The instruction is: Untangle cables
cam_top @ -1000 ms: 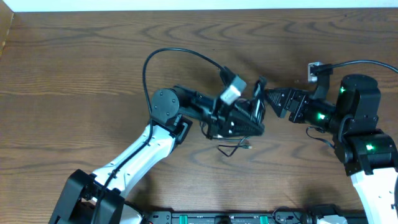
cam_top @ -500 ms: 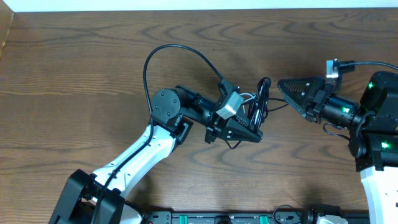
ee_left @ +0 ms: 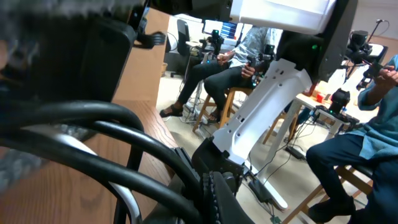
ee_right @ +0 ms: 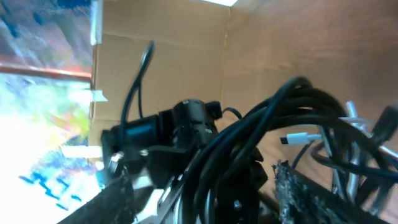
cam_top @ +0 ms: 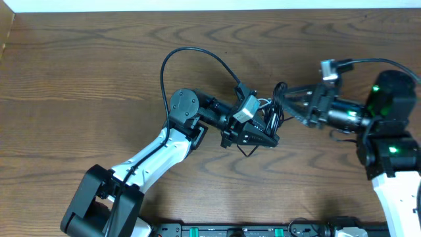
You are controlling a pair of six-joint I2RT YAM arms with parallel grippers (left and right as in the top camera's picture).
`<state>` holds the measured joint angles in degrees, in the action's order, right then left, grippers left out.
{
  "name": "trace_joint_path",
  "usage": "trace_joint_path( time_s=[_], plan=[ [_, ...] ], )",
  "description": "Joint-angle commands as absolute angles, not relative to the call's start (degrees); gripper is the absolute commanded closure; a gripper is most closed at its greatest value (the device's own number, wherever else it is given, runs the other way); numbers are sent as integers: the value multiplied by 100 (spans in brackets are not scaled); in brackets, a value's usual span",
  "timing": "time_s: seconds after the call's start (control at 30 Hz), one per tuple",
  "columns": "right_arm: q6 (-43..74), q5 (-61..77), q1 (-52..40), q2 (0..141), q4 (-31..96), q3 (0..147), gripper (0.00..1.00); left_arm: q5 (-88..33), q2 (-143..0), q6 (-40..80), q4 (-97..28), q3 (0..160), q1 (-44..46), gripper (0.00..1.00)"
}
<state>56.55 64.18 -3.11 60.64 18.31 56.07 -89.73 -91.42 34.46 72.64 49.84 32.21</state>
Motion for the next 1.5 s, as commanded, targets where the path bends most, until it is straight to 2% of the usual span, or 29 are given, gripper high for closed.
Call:
trace_joint_path(
  time_s=[0.0, 0.1, 0.17, 0.2, 0.33, 0.4, 0.43, 0.47, 0.5, 0.63, 0.87, 1.17, 1.47],
  plan=[
    [5642, 5937, -650, 6322, 1415, 5629, 44, -9004, -9098, 3310, 7330, 5046, 3229, 92],
    [5441, 5859, -696, 6521, 611, 5629, 62, -9004, -9098, 3326, 7330, 5046, 3256, 92],
    [5124, 5857, -666, 6617, 185, 5629, 94, -9004, -9098, 3323, 7330, 5046, 3256, 92],
    [4895, 5857, -652, 6643, 64, 5629, 99, -9004, -9100, 3326, 7330, 5046, 3253, 92],
    [4075, 5789, -580, 6608, -73, 5629, 98, -9004, -9100, 3323, 7308, 5046, 3242, 91],
    [3621, 5710, -545, 6512, -56, 5629, 98, -9004, -9100, 3321, 7159, 5046, 3199, 73],
    [3400, 5682, -526, 6455, -38, 5629, 98, -9004, -9100, 3321, 7059, 5046, 3157, 57],
    [3194, 5614, -499, 6377, -1, 5629, 99, -9004, -9100, 3321, 6943, 5046, 3105, 26],
    [3020, 5428, -473, 6276, 115, 5629, 98, -9004, -9100, 3321, 6799, 5046, 3035, 1],
    [2119, 5050, -458, 5951, 711, 5629, 98, -9000, -9100, 3321, 6595, 5046, 2751, 2],
    [770, 5592, -445, 5509, 2248, 5629, 99, -8864, -9100, 3319, 6602, 5046, 2320, 2],
    [1009, 8615, 191, 5531, 2342, 5629, 99, -8608, -9100, 3312, 6600, 5046, 2220, 2],
    [1391, 8952, 438, 5859, 2689, 5623, 99, -8436, -9100, 2882, 6600, 5046, 2220, 2]
  ],
)
